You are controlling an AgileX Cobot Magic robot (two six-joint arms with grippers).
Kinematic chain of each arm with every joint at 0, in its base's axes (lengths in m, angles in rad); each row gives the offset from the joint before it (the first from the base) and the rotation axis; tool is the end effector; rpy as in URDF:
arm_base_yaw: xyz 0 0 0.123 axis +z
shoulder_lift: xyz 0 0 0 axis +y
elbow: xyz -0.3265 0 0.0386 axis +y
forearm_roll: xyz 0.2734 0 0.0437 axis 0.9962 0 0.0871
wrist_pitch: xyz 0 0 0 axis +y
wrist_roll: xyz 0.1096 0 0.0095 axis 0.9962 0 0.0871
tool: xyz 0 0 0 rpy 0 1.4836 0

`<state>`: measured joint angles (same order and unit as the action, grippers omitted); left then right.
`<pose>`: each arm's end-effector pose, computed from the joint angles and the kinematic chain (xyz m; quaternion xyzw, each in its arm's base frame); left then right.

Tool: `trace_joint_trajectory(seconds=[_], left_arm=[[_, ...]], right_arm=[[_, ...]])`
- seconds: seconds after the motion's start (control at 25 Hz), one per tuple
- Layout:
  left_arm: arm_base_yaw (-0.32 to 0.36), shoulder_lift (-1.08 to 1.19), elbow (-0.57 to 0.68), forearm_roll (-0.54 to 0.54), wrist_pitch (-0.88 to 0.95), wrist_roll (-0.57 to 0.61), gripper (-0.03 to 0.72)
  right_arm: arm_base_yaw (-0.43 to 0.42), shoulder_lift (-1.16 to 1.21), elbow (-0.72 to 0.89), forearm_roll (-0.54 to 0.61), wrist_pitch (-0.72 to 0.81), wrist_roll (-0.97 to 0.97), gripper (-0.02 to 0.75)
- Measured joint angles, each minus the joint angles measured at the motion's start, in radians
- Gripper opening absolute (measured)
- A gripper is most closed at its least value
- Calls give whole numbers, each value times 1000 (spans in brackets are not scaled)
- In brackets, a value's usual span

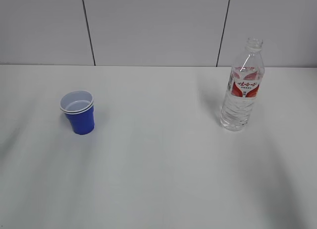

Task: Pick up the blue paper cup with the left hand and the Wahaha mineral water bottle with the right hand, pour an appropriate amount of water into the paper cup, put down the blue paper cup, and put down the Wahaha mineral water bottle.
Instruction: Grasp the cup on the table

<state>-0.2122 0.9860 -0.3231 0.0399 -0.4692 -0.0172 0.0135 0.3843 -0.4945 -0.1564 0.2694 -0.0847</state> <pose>0.1987 -0.0448 0.2709 0.0916 0.7382 -0.0713 0.6645 0.0884 -0.0034 0.3471 -0.0767 0.7270 -0.0906 0.6763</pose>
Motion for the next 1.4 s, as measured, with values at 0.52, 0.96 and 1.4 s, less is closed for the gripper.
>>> trace_joint_trajectory(seconds=[0.52, 0.96, 1.4], left_arm=[[-73, 437, 0, 21, -423, 0, 552], [-73, 759, -8, 21, -665, 0, 620], [-73, 957, -39, 15, -671, 0, 622]], right_arm=[[10, 270, 2, -11, -250, -5, 587], [10, 380, 2, -16, -269, -5, 587], [10, 363, 2, -22, -269, -3, 587]])
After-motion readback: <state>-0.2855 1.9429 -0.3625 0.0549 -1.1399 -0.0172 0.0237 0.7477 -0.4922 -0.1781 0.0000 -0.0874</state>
